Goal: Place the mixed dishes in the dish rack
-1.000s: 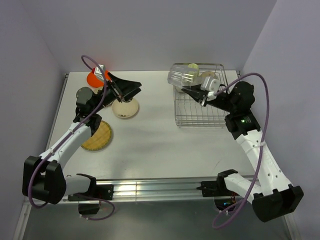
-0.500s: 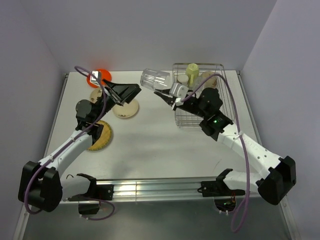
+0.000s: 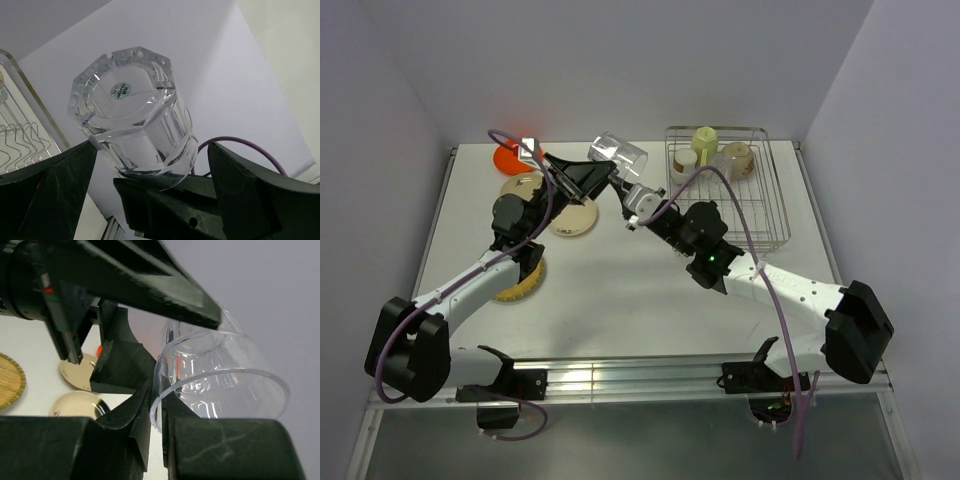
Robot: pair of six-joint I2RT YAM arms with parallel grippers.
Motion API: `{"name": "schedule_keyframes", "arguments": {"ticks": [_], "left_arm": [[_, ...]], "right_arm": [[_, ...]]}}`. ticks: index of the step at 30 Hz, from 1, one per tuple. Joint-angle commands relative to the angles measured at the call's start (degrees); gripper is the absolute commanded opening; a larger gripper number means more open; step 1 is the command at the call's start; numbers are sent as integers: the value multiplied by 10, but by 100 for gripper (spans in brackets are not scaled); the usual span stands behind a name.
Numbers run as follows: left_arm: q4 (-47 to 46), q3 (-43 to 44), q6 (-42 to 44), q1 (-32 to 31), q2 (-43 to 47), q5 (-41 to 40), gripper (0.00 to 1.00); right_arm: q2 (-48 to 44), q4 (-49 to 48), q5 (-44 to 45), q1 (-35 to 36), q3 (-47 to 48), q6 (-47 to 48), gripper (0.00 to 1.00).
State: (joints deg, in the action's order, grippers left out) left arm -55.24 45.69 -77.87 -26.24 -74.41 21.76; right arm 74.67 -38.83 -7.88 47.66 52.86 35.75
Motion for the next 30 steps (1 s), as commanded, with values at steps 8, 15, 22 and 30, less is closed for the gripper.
{"name": "schedule_keyframes", "arguments": {"ticks": [8,15,22,30], "left_arm": [[-79,43,-25,-5,-26,-28,99],[-96,47,-40,-10,-40,-32,93],[-99,49,-32,-13,-46,-39,96],[-119,55,-40,-13,-62,-39,84]], "right_arm": [[37,-203,62,41,-43,92,0],[105,-270,117,42,-12,121,0],[139,-294,150,44,21,130,0],[163,-322,164,44,25,131,0]]}}
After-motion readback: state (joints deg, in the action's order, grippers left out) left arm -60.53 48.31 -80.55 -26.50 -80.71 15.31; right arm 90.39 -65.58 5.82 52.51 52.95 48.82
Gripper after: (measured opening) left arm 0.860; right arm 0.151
